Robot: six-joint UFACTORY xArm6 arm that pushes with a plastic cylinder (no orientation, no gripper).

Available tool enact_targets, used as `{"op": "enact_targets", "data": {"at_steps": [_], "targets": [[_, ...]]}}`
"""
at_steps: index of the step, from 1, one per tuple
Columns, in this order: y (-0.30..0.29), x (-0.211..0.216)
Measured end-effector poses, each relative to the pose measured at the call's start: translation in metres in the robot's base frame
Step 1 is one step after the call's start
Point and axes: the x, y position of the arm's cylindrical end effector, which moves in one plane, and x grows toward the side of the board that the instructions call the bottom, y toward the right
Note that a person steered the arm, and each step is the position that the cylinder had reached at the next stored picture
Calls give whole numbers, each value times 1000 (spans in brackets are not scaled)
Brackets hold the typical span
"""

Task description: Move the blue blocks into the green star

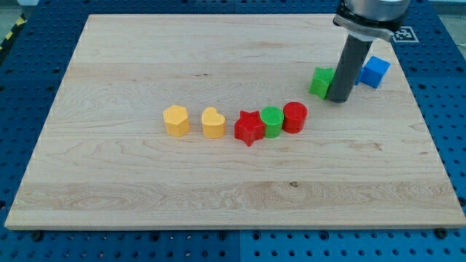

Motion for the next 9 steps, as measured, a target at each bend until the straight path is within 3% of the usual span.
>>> {"op": "enact_targets", "data": {"at_steps": [2, 3, 4, 5, 6, 9], "targets": [[-49, -23], [-9, -3], [72, 21], [161, 17], [175, 2], [105, -49]]}}
